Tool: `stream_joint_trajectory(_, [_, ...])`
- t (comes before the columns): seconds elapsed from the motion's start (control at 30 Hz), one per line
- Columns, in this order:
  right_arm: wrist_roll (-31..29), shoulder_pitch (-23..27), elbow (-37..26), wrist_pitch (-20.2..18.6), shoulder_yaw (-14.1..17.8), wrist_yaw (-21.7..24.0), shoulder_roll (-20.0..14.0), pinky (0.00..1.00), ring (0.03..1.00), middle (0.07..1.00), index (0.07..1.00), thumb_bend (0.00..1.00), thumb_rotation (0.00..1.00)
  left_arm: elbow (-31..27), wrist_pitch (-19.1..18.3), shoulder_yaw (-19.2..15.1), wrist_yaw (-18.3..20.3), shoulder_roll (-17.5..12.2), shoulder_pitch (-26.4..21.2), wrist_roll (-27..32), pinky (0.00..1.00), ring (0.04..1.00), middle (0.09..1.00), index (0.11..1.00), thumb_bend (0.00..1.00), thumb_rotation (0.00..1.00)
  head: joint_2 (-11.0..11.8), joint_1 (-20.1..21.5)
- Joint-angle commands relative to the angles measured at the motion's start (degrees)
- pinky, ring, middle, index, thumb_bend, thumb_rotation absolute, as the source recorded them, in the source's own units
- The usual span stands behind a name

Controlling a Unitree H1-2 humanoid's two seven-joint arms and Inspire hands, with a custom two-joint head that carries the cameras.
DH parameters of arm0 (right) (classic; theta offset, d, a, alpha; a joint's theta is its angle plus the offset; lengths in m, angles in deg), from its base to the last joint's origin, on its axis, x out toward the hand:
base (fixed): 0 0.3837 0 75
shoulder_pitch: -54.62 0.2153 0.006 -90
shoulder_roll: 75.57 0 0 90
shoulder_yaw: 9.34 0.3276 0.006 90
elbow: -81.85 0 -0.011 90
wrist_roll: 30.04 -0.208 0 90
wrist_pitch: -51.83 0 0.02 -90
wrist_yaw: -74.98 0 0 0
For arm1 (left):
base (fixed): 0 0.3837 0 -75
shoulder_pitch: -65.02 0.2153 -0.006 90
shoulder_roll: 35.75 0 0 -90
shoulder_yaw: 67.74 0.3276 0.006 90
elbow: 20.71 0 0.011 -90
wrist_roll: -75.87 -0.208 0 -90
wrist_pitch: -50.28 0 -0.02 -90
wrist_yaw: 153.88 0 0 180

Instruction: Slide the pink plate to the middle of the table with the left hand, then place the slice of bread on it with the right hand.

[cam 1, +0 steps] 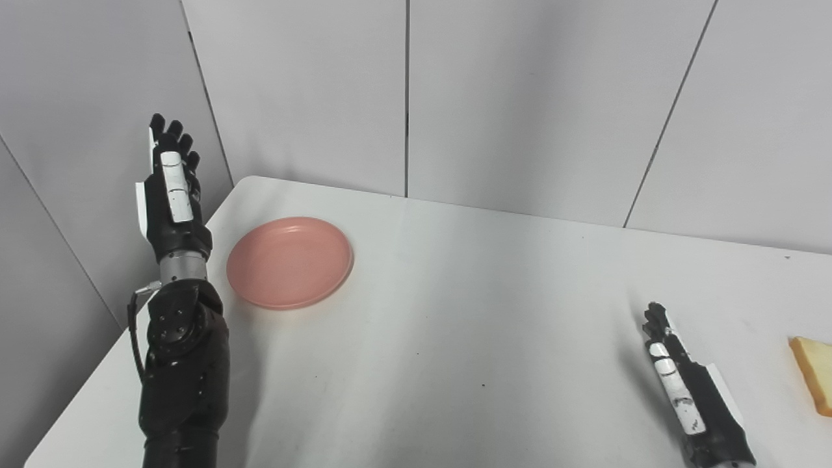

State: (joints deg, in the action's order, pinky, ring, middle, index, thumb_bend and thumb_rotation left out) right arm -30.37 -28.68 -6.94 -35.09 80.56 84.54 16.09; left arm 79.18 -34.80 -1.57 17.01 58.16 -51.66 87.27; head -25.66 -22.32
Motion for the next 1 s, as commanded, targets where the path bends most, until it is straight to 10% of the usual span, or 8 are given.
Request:
stream_joint_trajectory(0.0, [-0.1, 0.4, -1.3, -0.3, 0.3, -0.1, -0.2, 1.0, 1.0, 1.0, 1.0, 0.23, 1.0, -0.4, 2.2, -0.6, -0.2, -2.0, -2.5, 1.1, 1.0, 0.987, 0.983, 0.976, 0.88, 0.9, 0.0, 0.0])
stream_joint_trajectory(0.97, [0.0, 0.1, -3.0, -1.2, 0.0, 0.0, 0.0, 1.0, 1.0, 1.0, 1.0, 0.29, 1.0, 11.2, 3.5, -2.2, -0.2, -4.3, -3.7, 6.6, 1.0, 0.986, 0.982, 0.97, 0.91, 0.87, -1.1, 0.2])
